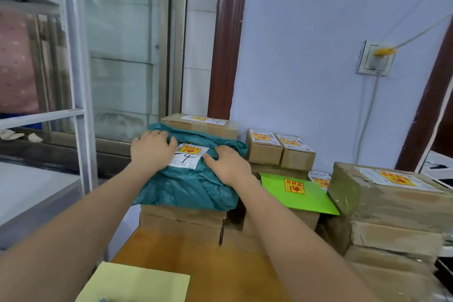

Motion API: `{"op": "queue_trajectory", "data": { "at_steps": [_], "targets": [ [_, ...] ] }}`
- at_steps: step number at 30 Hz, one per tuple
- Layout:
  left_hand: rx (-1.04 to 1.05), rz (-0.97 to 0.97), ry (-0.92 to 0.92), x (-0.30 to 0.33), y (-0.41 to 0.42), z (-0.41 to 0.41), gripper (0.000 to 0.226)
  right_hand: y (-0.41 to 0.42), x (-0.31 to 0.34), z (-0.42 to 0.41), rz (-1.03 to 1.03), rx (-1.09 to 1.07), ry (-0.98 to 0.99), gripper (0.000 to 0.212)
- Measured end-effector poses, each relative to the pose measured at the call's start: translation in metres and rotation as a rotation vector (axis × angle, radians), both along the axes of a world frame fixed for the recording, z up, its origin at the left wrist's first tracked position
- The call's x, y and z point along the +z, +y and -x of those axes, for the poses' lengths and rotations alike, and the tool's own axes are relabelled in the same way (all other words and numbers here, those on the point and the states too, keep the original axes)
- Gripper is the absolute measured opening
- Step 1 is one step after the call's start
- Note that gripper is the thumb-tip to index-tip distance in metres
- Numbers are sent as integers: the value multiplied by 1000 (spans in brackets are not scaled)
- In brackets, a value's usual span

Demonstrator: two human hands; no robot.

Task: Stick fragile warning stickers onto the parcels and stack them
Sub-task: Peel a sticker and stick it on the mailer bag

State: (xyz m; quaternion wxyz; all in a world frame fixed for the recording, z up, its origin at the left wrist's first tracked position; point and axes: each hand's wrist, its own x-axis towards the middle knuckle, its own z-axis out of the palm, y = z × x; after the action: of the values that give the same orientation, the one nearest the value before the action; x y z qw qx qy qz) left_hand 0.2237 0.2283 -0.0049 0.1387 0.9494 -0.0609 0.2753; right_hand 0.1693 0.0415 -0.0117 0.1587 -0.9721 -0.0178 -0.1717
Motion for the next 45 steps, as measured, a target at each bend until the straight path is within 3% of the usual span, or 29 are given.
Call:
{"op": "queue_trajectory", "data": {
  "at_steps": [5,18,24,34,38,45],
  "targets": [
    [-65,125,-36,-11,15,22,45,4,2,6,17,-27,-59,59],
    [-137,22,-56,-28,38,83,51,1,-10,78,104,-4,-157,53],
    [-184,93,-50,-61,40,110,50,-7,-29,111,97,5,-180,51],
    [-179,56,158,-155,44,162,40,-11,-106,174,-65,-56,-20,47],
    [-161,-7,215,-166,54,170,43,-11,-131,195,-51,-102,74,40],
    [-110,-23,226,-167,69,186,36,-9,-147,224,-87,-86,127,50]
  ]
}}
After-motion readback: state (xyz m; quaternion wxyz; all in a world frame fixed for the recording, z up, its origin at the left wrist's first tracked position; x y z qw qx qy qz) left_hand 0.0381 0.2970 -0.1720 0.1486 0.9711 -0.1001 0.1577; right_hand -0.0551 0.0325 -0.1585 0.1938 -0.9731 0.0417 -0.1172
